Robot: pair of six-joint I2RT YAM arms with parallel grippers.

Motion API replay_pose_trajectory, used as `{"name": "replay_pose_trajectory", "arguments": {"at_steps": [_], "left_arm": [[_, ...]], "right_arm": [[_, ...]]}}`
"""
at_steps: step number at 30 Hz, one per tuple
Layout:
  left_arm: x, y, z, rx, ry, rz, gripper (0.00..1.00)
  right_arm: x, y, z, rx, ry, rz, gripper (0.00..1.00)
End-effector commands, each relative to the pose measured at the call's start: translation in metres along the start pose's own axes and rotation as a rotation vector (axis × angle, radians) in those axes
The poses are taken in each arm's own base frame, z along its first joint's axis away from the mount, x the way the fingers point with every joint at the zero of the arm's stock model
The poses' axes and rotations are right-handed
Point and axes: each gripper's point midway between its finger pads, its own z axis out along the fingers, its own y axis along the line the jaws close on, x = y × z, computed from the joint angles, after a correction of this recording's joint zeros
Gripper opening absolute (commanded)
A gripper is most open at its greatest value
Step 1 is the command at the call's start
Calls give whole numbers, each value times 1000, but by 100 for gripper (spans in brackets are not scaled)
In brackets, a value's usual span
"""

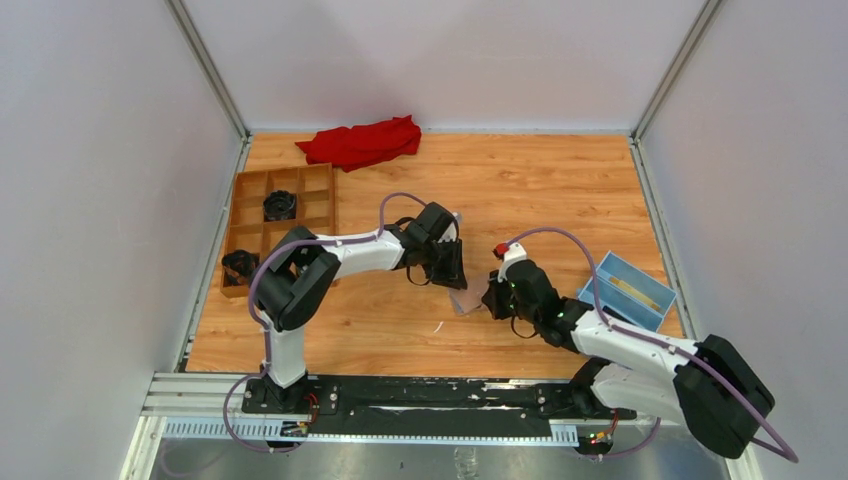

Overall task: Take the credit cards out of the card holder
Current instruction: Open the card holder at the center of the board.

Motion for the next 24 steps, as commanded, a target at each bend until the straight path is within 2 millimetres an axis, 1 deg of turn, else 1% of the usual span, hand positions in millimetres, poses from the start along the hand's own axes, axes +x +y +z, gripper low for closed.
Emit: {"name": "replay_pose_trajectory", "arguments": {"at_steps": [1, 6, 9, 13, 15, 18, 20, 24], "left_arm": [[45, 76, 19, -255, 127, -34, 29], [46, 78, 20, -257, 131, -36, 29], [44, 75, 17, -252, 120, -33, 29], [34, 68, 6, -258, 88, -24, 30], [27, 62, -3, -256, 64, -12, 32], [13, 52, -19, -253, 18, 24, 34], [4, 47, -30, -264, -12, 48, 36], [-14, 30, -54, -247, -79, 86, 38]], "right_arm": [[-6, -5, -4, 19, -56, 12, 0], [-7, -6, -8, 18, -70, 21, 0], [-4, -10, -11, 45, -62, 46, 0], [13, -17, -18, 81, 6, 75, 1], [26, -20, -23, 95, 56, 91, 12], [39, -21, -29, 103, 99, 131, 33], [41, -19, -34, 98, 119, 142, 36], [31, -16, -41, 98, 102, 169, 37]]}}
